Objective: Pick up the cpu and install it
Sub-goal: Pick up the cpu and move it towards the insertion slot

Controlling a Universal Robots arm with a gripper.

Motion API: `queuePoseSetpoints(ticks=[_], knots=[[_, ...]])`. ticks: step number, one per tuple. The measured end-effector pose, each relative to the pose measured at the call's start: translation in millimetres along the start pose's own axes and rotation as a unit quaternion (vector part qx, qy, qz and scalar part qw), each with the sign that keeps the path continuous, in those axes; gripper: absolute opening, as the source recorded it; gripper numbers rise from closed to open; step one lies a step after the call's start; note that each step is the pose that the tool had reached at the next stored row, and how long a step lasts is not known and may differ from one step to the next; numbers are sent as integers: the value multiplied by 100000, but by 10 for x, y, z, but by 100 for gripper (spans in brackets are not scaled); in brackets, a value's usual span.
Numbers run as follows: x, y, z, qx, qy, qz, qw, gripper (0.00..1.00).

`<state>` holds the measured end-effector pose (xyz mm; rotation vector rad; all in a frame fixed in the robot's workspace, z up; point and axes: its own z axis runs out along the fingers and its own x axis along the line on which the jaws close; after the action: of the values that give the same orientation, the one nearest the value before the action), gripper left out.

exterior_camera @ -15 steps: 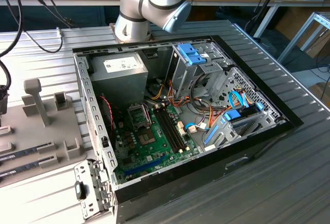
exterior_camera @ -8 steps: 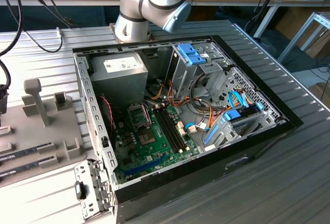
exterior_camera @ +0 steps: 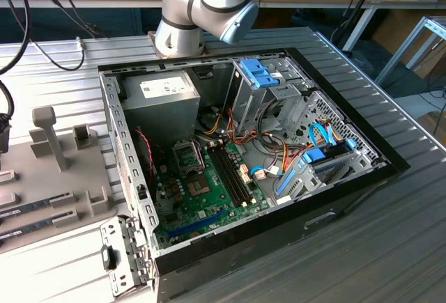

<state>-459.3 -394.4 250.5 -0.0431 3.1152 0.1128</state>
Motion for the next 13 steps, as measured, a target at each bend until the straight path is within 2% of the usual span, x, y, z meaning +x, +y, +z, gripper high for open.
queuePoseSetpoints(ticks=[13], knots=[[-1, 2, -20, -240, -1, 7, 100000, 47]])
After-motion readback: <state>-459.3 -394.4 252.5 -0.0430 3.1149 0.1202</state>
